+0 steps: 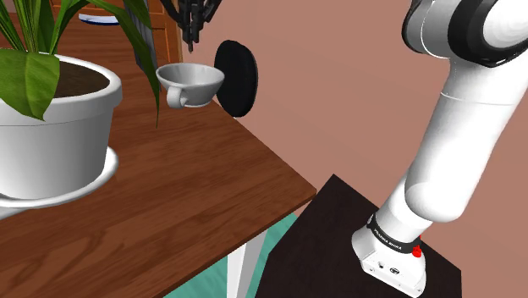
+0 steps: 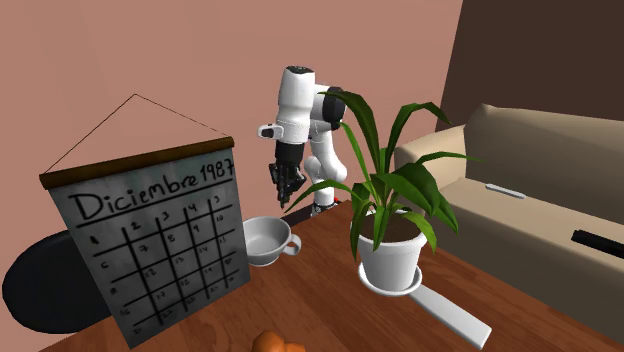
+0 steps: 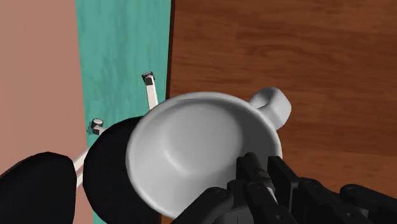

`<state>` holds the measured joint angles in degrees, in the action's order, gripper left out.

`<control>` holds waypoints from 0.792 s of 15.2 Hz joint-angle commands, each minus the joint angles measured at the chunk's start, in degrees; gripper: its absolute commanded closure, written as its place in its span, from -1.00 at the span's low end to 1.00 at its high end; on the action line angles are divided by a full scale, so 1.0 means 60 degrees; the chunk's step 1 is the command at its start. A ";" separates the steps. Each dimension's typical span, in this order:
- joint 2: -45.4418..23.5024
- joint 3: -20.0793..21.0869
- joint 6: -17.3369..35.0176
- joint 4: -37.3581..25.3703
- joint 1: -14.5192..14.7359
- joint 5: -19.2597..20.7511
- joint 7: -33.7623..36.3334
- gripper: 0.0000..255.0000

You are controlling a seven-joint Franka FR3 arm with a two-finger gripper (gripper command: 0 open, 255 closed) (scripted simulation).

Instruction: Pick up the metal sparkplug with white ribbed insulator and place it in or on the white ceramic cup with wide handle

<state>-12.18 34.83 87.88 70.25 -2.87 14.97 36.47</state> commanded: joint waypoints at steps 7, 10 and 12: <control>-0.1312 -0.0292 -0.0101 -0.1372 -0.0051 0.0576 -0.0674 1.00; -0.1036 -0.0280 0.0447 -0.0571 -0.0276 0.0409 -0.0647 1.00; -0.0885 -0.0279 0.0788 -0.0094 -0.0396 0.0320 -0.0631 1.00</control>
<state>-17.92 33.16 91.68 68.41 -4.88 17.16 32.70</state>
